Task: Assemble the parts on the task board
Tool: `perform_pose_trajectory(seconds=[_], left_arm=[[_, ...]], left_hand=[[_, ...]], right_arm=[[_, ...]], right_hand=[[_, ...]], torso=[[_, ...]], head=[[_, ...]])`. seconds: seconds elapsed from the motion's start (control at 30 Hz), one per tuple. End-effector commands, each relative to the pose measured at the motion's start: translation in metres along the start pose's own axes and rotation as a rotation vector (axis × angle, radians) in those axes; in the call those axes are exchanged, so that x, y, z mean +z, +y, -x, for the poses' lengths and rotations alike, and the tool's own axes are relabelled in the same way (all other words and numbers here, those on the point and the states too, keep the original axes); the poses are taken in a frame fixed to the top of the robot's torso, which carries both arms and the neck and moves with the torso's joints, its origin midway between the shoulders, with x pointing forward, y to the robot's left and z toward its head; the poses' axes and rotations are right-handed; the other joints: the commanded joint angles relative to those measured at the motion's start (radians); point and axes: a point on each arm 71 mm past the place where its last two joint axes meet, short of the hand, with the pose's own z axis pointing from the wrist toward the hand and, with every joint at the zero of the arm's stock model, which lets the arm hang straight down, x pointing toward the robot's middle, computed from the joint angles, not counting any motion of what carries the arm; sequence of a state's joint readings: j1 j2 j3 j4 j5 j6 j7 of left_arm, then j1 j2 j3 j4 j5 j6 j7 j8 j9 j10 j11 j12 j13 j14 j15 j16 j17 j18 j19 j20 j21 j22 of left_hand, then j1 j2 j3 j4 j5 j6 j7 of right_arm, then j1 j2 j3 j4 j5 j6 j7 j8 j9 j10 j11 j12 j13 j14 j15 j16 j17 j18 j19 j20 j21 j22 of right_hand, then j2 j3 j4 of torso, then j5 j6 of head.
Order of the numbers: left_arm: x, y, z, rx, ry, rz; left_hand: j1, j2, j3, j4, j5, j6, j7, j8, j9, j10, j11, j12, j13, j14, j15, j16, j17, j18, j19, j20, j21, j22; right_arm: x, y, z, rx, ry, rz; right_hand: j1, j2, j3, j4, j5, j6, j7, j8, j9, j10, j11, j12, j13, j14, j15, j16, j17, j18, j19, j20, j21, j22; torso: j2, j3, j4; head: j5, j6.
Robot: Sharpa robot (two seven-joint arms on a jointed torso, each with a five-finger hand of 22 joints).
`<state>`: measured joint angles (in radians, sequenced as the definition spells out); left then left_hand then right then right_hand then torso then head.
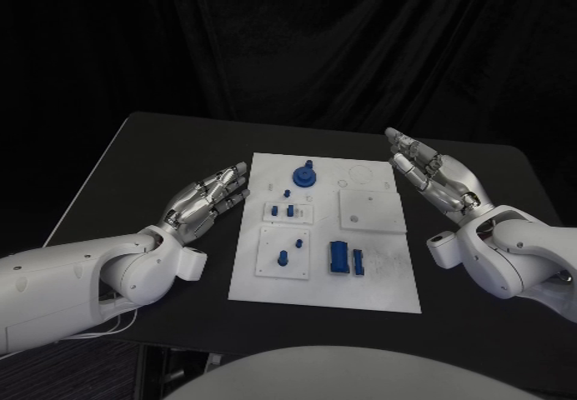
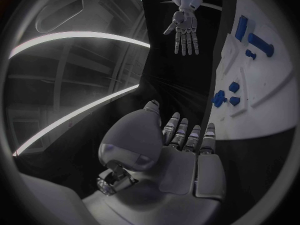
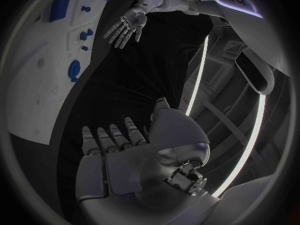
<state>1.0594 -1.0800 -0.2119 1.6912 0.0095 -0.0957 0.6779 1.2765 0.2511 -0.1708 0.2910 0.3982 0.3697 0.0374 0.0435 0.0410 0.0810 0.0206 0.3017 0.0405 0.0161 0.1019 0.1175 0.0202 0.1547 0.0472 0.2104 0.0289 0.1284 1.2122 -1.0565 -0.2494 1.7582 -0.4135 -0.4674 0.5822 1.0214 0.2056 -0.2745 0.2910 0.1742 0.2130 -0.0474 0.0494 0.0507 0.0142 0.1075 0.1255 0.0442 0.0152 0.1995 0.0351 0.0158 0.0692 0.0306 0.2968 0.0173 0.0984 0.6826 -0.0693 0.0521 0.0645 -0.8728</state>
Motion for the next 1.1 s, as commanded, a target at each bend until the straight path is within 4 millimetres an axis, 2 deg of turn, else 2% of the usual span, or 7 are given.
perform_pose_trajectory(seconds=[0.03, 0.1, 0.13, 0.27, 0.37, 0.4, 1.1], left_arm=[[0.004, -0.011, -0.003, -0.012, 0.015, -0.176], [0.007, -0.01, -0.004, -0.014, 0.021, -0.173], [0.005, 0.003, -0.002, 0.0, 0.007, 0.0], [0.008, 0.002, -0.003, 0.01, -0.003, -0.001], [0.014, 0.001, -0.005, 0.029, -0.023, -0.004], [0.018, 0.0, -0.006, 0.043, -0.037, -0.006], [0.094, -0.025, -0.041, 0.237, -0.401, -0.047]], left_hand=[[0.005, 0.015, -0.009, 0.001, 0.015, -0.008, 0.003, -0.004, -0.001, -0.006, 0.006, 0.002, -0.001, 0.0, 0.014, 0.01, 0.001, 0.018, -0.003, 0.008, -0.003, 0.002], [0.013, 0.019, -0.011, 0.001, 0.028, -0.008, 0.005, -0.004, -0.001, -0.006, 0.009, 0.005, -0.001, 0.002, 0.019, 0.014, 0.002, 0.018, -0.003, 0.012, -0.003, 0.002], [-0.372, -0.064, 0.047, -0.087, -0.098, -0.113, -0.037, -0.043, -0.041, -0.081, -0.021, -0.088, -0.041, -0.016, -0.018, -0.025, -0.02, -0.046, -0.047, -0.059, -0.029, -0.037], [-0.473, -0.081, 0.059, -0.109, -0.126, -0.145, -0.037, -0.043, -0.041, -0.081, -0.021, -0.11, -0.041, -0.016, -0.023, -0.032, -0.02, -0.047, -0.047, -0.069, -0.029, -0.047], [-0.558, -0.1, 0.072, -0.127, -0.155, -0.169, -0.037, -0.043, -0.041, -0.081, -0.021, -0.13, -0.041, -0.016, -0.029, -0.041, -0.02, -0.048, -0.047, -0.085, -0.029, -0.056], [-0.606, -0.11, 0.078, -0.139, -0.171, -0.183, -0.037, -0.043, -0.041, -0.081, -0.021, -0.141, -0.041, -0.016, -0.102, -0.046, -0.02, -0.058, -0.047, -0.093, -0.029, -0.128], [-0.994, -0.251, 0.171, -0.291, -0.303, -0.288, -0.037, -0.043, -0.041, -0.081, -0.021, -0.302, -0.041, -0.016, -0.102, -0.117, -0.02, -0.155, -0.047, -0.21, -0.029, -0.128]], right_arm=[[-0.002, 0.0, -0.001, 0.05, 0.034, 0.022], [-0.003, -0.001, 0.001, 0.051, 0.033, 0.019], [-0.001, -0.001, 0.001, 0.015, 0.008, 0.003], [0.003, -0.001, 0.0, 0.024, -0.014, -0.003], [0.01, -0.003, -0.001, 0.043, -0.055, -0.015], [0.015, -0.004, -0.002, 0.057, -0.084, -0.025], [0.066, -0.022, -0.025, 0.276, -0.434, -0.215]], right_hand=[[-0.001, 0.013, -0.01, 0.001, 0.004, 0.013, 0.012, -0.003, -0.002, 0.002, 0.012, 0.011, -0.003, -0.001, 0.008, 0.005, -0.002, -0.005, -0.003, 0.0, -0.004, -0.003], [-0.002, 0.018, -0.013, 0.002, 0.003, 0.016, 0.016, -0.003, -0.003, 0.002, 0.014, 0.013, -0.004, -0.001, 0.007, 0.006, -0.002, -0.005, -0.003, 0.0, -0.004, -0.003], [-0.315, -0.055, 0.083, -0.091, -0.057, -0.059, 0.047, -0.049, -0.051, -0.014, -0.028, -0.034, -0.044, -0.015, -0.065, -0.035, -0.016, -0.069, -0.031, -0.097, -0.017, -0.098], [-0.681, -0.121, 0.186, -0.195, -0.174, -0.139, 0.047, -0.049, -0.051, -0.014, -0.107, -0.125, -0.044, -0.015, -0.2, -0.035, -0.016, -0.069, -0.031, -0.201, -0.017, -0.098], [-0.815, -0.206, 0.274, -0.291, -0.174, -0.213, 0.047, -0.049, -0.051, -0.014, -0.107, -0.125, -0.044, -0.015, -0.2, -0.035, -0.016, -0.069, -0.031, -0.297, -0.017, -0.098], [-0.87, -0.206, 0.274, -0.291, -0.174, -0.213, 0.047, -0.049, -0.051, -0.014, -0.107, -0.125, -0.044, -0.015, -0.2, -0.035, -0.016, -0.069, -0.031, -0.297, -0.017, -0.098], [-1.021, -0.206, 0.274, -0.291, -0.174, -0.213, 0.047, -0.049, -0.051, -0.014, -0.107, -0.125, -0.044, -0.015, -0.2, -0.035, -0.016, -0.069, -0.031, -0.297, -0.017, -0.098]], torso=[[-0.004, -0.0007, -0.0125], [-0.007, -0.0013, -0.0235], [-0.003, 0.0, -0.0082], [-0.008, 0.0025, -0.0097], [-0.017, 0.0072, -0.0127], [-0.024, 0.0105, -0.0148], [-0.137, 0.0688, -0.0517]], head=[[0.015, 0.0], [0.032, 0.0], [0.018, 0.0], [0.015, 0.01], [0.009, 0.028], [0.005, 0.041], [-0.064, 0.271]])
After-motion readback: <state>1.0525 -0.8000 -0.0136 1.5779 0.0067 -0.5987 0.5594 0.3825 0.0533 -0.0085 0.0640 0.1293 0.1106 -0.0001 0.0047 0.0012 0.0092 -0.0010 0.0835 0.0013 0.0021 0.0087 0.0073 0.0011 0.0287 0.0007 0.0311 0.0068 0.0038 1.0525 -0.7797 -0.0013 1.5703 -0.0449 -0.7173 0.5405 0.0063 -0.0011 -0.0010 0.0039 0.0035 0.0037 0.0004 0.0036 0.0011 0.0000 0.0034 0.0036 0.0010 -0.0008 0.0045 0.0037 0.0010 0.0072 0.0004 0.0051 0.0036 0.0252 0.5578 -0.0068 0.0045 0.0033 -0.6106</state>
